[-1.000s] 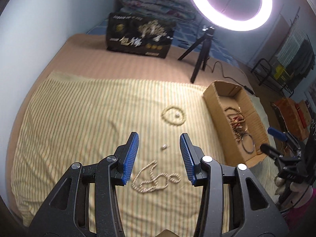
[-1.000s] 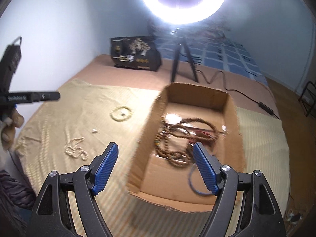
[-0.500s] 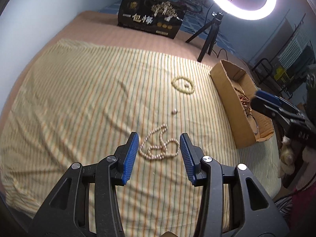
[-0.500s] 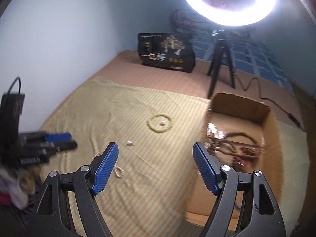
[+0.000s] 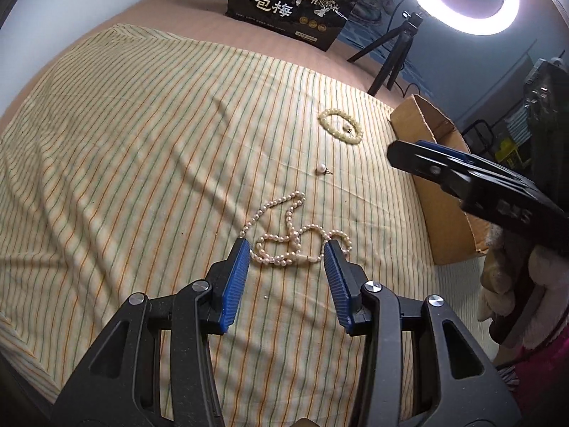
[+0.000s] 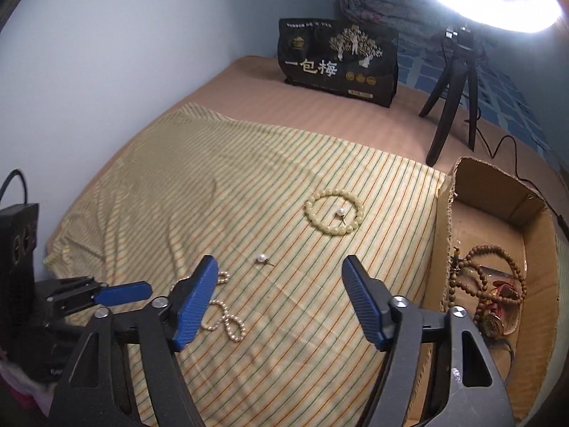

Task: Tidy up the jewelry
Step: 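Move the left tool over the pearl necklace while the right tool moves over the cream bracelet, then grasp the pearl necklace with the left tool while the right tool grasps a pearl stud earring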

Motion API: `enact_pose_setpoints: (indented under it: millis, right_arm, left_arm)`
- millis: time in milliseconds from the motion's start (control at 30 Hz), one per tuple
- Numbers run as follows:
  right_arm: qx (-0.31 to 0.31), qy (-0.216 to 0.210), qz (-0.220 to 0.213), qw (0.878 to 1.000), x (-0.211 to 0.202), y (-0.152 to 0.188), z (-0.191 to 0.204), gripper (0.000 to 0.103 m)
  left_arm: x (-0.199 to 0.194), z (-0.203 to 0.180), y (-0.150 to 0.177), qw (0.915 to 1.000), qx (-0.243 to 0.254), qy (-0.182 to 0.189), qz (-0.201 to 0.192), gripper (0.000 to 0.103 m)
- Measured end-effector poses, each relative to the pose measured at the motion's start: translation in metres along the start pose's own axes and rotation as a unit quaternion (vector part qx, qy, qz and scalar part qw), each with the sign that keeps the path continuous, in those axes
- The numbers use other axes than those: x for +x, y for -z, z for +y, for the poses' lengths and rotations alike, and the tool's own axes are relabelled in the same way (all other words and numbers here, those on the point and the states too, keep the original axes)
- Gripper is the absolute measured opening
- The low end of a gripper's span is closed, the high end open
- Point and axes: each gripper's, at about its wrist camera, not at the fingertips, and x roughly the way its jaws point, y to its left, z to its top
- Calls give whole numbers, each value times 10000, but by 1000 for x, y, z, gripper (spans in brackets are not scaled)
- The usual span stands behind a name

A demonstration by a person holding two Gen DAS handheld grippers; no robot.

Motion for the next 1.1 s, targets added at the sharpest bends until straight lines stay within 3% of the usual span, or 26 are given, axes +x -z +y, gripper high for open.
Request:
enact_pose_setpoints:
  millis: [233, 333, 433, 600, 833, 1000, 1033, 1100]
  right_arm:
    - [136, 16, 265, 9996, 20, -20, -20, 39]
    - [-2, 112, 415, 9991, 27, -31, -27, 36]
    - [11, 56, 638, 9979, 38, -43, -38, 35]
    - [29, -92, 805, 9967, 52, -51, -49, 27]
    - [157, -388, 1190, 9920, 72, -60, -51, 25]
    - [105, -193, 1449, 9892, 88, -64, -49, 23]
    - [99, -150, 1469, 9890, 90, -64, -49, 23]
    - [71, -60, 1477, 9890, 92, -64, -50, 23]
  left_arm:
    - [3, -2, -1, 9996, 49, -137, -224, 44]
    - [9, -5, 0, 9997, 69, -116, -190, 35]
    - [13, -10, 0, 9990, 276, -261, -219, 35]
    - [21, -1, 0, 9991, 159, -364, -171, 35]
    - [24, 9, -3, 9992, -9, -391, -127, 35]
    - [27, 8, -2, 9996, 3, -268, -14, 35]
    - [28, 7, -1, 9997, 0, -244, -13, 36]
    - [28, 4, -1, 9997, 46, -244, -14, 48]
